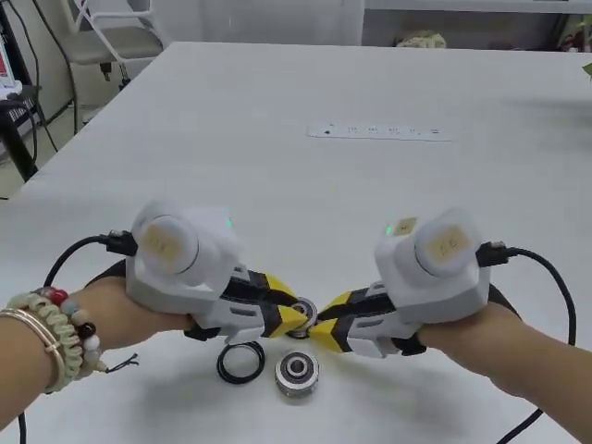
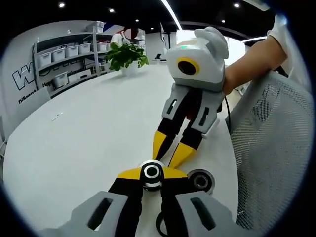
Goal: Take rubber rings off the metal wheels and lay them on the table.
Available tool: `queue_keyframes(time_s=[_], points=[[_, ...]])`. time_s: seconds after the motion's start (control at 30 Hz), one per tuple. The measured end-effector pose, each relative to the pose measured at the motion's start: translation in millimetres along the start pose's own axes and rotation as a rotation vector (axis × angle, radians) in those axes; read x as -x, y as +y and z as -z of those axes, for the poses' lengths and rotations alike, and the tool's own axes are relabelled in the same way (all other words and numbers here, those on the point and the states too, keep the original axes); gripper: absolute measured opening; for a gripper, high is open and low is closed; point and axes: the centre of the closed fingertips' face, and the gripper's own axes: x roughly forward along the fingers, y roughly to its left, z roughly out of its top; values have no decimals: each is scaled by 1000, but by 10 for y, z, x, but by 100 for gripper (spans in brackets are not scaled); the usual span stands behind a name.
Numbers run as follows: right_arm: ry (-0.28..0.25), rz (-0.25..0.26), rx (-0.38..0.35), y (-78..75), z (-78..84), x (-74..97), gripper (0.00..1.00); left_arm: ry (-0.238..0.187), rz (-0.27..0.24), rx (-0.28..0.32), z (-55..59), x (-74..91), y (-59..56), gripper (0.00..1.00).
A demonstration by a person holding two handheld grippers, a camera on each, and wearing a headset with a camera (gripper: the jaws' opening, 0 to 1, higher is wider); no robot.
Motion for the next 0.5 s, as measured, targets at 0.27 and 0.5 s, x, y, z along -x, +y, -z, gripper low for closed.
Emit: queue_keyframes(time_s=[0.27, 0.5], points=[[6, 14, 9, -45, 4, 7, 0, -15, -5, -2, 0, 15, 2, 8], [-15, 25, -168, -110, -10, 41, 0, -9, -13, -25, -16, 9, -10, 8]])
